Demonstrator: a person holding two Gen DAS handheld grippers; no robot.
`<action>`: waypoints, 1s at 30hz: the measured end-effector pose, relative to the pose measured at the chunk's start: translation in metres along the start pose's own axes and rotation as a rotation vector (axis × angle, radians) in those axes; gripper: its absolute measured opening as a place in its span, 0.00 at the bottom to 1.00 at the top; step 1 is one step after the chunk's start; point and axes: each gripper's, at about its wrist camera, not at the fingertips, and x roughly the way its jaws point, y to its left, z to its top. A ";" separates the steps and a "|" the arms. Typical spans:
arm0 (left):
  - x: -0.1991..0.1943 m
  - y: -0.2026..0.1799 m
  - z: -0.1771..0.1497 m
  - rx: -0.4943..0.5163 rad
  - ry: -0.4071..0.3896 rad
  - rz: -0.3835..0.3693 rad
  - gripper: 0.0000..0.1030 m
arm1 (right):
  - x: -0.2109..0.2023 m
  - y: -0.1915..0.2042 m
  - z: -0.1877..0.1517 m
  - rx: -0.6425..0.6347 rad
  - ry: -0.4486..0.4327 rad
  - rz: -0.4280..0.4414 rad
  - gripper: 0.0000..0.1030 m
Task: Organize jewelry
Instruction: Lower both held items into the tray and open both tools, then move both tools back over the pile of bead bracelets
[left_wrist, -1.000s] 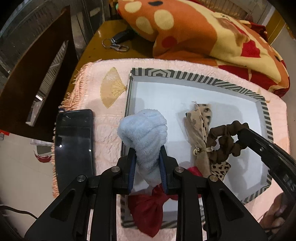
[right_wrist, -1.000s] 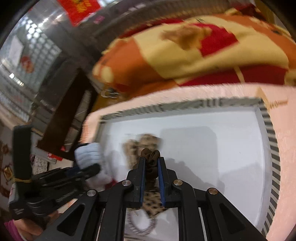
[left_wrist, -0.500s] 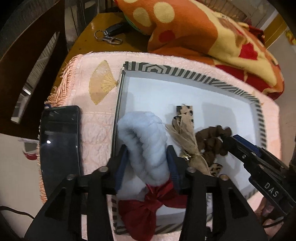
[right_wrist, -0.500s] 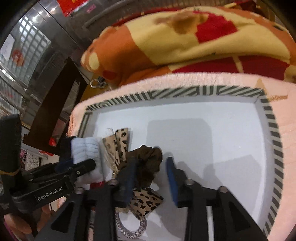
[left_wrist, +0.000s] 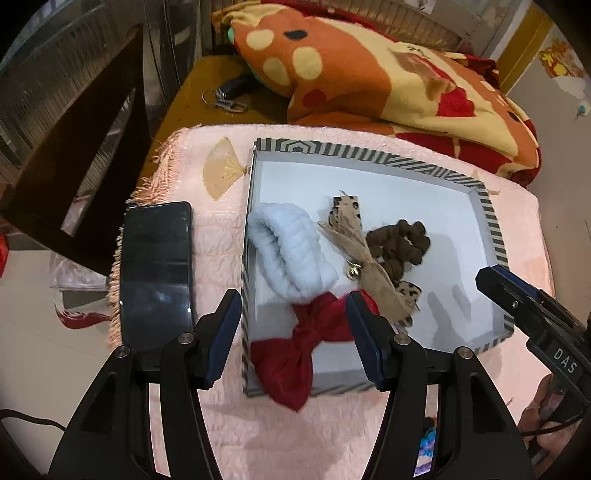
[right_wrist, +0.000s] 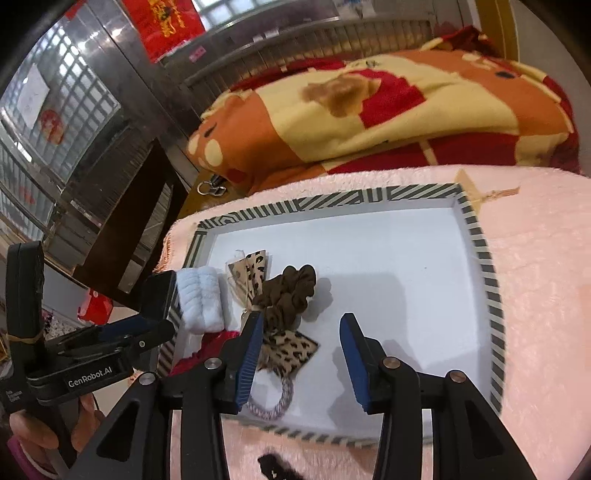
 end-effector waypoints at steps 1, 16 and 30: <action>-0.003 -0.002 -0.003 0.004 -0.007 0.004 0.57 | -0.005 0.001 -0.004 -0.006 -0.004 -0.004 0.40; -0.041 -0.053 -0.067 0.063 -0.063 0.022 0.57 | -0.075 -0.021 -0.070 -0.029 -0.043 -0.062 0.53; -0.046 -0.081 -0.127 0.025 0.002 -0.015 0.57 | -0.120 -0.075 -0.138 0.008 -0.006 -0.132 0.53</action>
